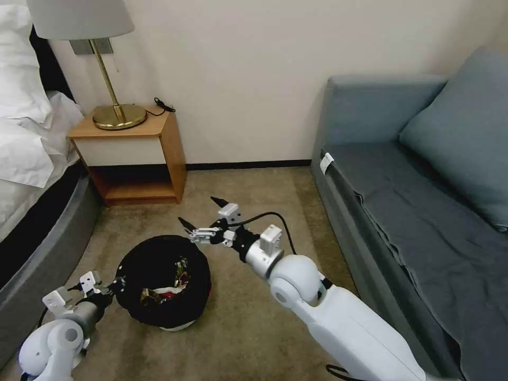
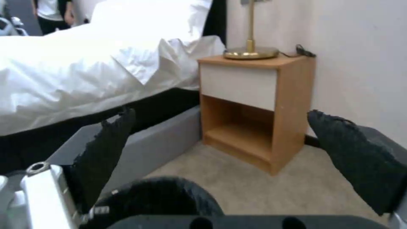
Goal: Pick up the trash bin, then pick up the garbage on the floor and place it into the trash bin.
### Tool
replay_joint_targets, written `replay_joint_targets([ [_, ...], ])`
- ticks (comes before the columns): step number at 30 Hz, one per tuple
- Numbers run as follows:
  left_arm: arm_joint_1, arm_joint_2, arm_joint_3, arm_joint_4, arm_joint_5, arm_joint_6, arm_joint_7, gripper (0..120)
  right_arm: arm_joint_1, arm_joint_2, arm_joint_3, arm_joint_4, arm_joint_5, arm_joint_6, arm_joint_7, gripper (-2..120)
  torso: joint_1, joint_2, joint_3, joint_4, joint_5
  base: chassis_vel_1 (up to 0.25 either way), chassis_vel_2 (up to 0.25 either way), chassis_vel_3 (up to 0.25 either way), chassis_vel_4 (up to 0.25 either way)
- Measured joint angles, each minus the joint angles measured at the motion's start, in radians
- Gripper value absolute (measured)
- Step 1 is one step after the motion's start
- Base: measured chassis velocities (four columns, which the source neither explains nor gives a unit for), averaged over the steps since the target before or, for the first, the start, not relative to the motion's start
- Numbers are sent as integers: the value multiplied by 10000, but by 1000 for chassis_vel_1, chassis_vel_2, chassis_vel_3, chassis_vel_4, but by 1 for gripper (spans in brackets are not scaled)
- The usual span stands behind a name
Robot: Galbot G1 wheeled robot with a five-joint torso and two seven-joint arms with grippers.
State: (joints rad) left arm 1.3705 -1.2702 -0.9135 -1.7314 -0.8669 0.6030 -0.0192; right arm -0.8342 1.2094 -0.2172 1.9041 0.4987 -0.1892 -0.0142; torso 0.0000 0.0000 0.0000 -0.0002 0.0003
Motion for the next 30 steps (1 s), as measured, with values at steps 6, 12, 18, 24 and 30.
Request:
replay_joint_targets([
  [6,9,-171,23,102,216,-100,110,4,-978,-1,925,455,-747,99,58,100,0,0,-1,4,2,0,0,0,0],
  [12,-15,-323,51,192,460,-195,232,4,-2492,222,2399,1293,-2501,159,111,100,0,1,-2,5,8,0,0,0,0],
  [18,-43,-441,147,232,671,-252,300,8,-4222,581,3671,2007,-3697,292,-406,100,-2,3,-3,0,10,0,0,0,0],
  [24,122,-711,174,209,1751,-1576,1131,30,-6019,1203,4863,2833,-4355,708,-943,100,-1,1,0,-2,-17,0,0,0,0],
  [30,445,-867,15,-83,2353,-2505,1979,52,-6638,1575,5152,2991,-4543,1021,-1138,100,-1,0,0,0,-6,0,0,0,0],
])
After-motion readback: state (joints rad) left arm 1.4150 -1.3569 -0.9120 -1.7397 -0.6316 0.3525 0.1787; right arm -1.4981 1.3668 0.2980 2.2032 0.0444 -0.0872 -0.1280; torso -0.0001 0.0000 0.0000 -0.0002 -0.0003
